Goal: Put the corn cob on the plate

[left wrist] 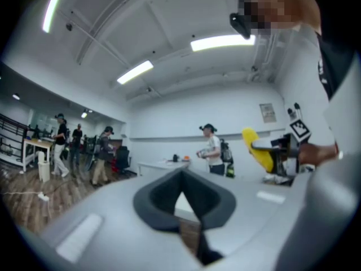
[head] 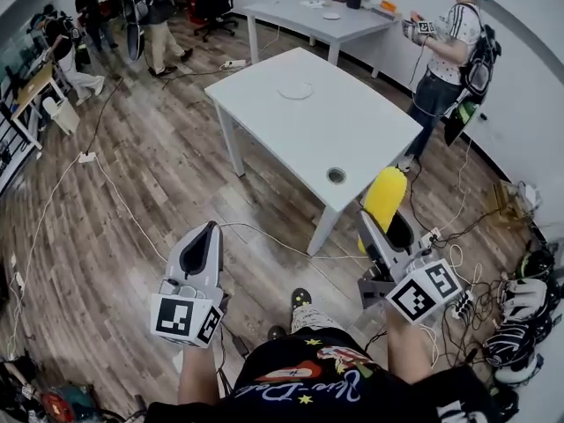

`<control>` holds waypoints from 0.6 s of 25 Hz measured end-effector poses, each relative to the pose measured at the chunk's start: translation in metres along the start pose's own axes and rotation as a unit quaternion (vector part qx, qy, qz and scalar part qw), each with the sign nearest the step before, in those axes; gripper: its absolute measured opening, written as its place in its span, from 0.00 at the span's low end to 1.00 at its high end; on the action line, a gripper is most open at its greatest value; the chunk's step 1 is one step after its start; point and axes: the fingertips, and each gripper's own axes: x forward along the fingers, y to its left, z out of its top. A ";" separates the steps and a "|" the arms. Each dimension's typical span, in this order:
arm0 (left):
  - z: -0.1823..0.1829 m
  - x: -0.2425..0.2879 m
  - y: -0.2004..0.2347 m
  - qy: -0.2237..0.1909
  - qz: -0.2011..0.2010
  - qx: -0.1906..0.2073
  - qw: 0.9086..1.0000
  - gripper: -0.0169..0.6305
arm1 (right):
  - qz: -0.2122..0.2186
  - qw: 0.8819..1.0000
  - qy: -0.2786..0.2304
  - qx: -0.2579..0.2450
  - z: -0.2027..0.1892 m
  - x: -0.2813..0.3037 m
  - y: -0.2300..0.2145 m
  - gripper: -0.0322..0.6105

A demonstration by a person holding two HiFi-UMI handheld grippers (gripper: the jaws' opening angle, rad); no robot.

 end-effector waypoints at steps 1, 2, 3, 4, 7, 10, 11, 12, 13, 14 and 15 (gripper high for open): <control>-0.003 0.012 0.007 0.001 -0.001 -0.003 1.000 0.02 | -0.003 1.000 0.000 0.000 -0.001 0.011 -0.007 0.44; -0.006 0.024 0.014 0.001 -0.003 -0.005 1.000 0.02 | -0.005 1.000 0.000 0.000 -0.001 0.024 -0.016 0.44; -0.008 0.039 0.022 0.002 -0.004 -0.008 1.000 0.02 | -0.006 1.000 -0.001 0.001 -0.002 0.038 -0.025 0.44; -0.009 0.054 0.032 0.001 -0.003 -0.008 1.000 0.02 | -0.007 1.000 -0.003 0.002 -0.002 0.053 -0.035 0.44; -0.008 0.108 0.065 -0.006 0.008 -0.004 1.000 0.02 | -0.006 1.000 -0.015 0.011 -0.003 0.107 -0.065 0.44; -0.003 0.169 0.089 -0.016 -0.002 -0.001 1.000 0.02 | 0.004 1.000 -0.024 0.011 0.003 0.164 -0.090 0.44; 0.001 0.192 0.096 -0.021 -0.007 -0.002 1.000 0.02 | 0.008 1.000 -0.026 0.005 0.007 0.182 -0.099 0.44; 0.004 0.215 0.102 -0.025 -0.011 -0.001 1.000 0.02 | 0.011 1.000 -0.027 -0.003 0.011 0.200 -0.107 0.44; 0.009 0.237 0.107 -0.027 -0.016 0.002 1.000 0.02 | 0.015 1.000 -0.025 -0.011 0.015 0.217 -0.115 0.44; 0.013 0.256 0.110 -0.027 -0.023 0.005 0.999 0.02 | 0.017 0.999 -0.021 -0.020 0.018 0.233 -0.122 0.44; 0.015 0.272 0.113 -0.026 -0.031 0.005 0.999 0.02 | 0.019 0.999 -0.014 -0.028 0.018 0.248 -0.129 0.44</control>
